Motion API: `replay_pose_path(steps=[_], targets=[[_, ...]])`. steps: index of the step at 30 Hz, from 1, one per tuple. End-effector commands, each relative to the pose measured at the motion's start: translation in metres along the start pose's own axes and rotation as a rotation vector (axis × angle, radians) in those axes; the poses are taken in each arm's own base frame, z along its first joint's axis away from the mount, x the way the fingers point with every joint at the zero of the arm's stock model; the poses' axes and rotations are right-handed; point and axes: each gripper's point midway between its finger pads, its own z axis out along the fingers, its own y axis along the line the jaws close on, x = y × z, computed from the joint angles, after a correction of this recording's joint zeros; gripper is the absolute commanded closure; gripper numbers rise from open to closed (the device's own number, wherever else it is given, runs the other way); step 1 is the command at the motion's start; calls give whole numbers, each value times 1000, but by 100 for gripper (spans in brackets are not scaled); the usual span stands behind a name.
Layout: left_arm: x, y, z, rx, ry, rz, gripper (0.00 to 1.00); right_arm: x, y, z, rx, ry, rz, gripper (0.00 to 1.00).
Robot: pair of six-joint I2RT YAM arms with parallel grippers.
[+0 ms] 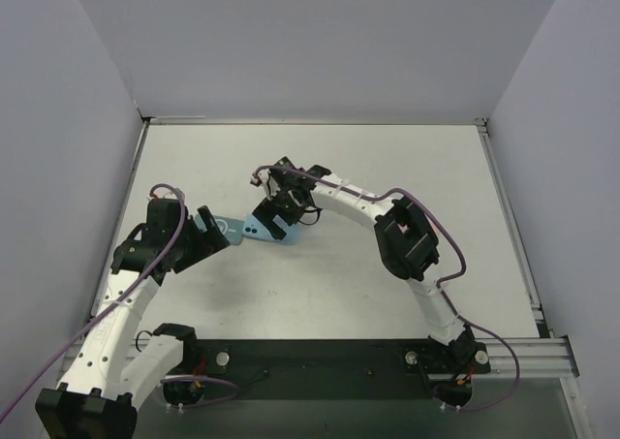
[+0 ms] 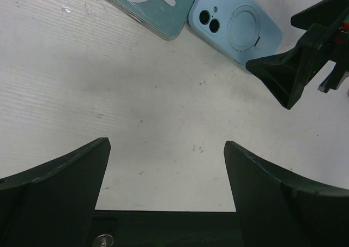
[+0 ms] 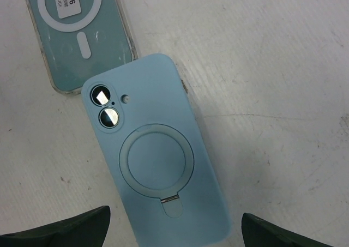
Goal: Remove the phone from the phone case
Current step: Pick up the phone at the center of the board.
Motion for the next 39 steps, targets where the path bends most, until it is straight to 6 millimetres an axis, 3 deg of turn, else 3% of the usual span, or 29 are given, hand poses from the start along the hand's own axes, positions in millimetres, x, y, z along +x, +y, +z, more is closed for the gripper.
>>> replay_pose_path(steps=[1, 19, 22, 23, 25, 26, 28, 29, 31, 32, 38, 39], targets=[[-5, -9, -10, 44, -14, 22, 3, -10, 5, -1, 25, 3, -78, 1], [15, -7, -14, 73, 49, 29, 3, 10, -1, 34, 77, 88, -107, 2], [20, -5, -12, 69, 63, 17, 3, 14, 3, 30, 65, 90, -90, 16], [22, -4, -12, 65, 67, 4, 3, 15, 3, 29, 70, 92, -74, 30], [21, -7, -12, 75, 64, -7, 3, 17, 4, 24, 76, 87, -57, 43], [21, -8, -12, 79, 64, -16, 3, 17, 6, 22, 65, 82, -47, 55], [19, -10, -10, 89, 59, -24, 2, 10, 10, 12, 59, 51, -28, 60], [19, -11, -9, 90, 58, -35, 3, 15, 12, 11, 57, 57, -15, 75], [19, -11, -5, 84, 61, -48, 3, 5, 14, -3, 67, 10, 41, 90], [19, -12, -3, 83, 64, -57, 3, 12, 15, -4, 72, 17, 73, 100], [18, -20, 6, 117, 77, -114, 2, 11, 15, -31, 35, -64, 377, 100], [20, -23, 8, 133, 86, -122, 3, 20, 15, -28, 25, -58, 432, 100]])
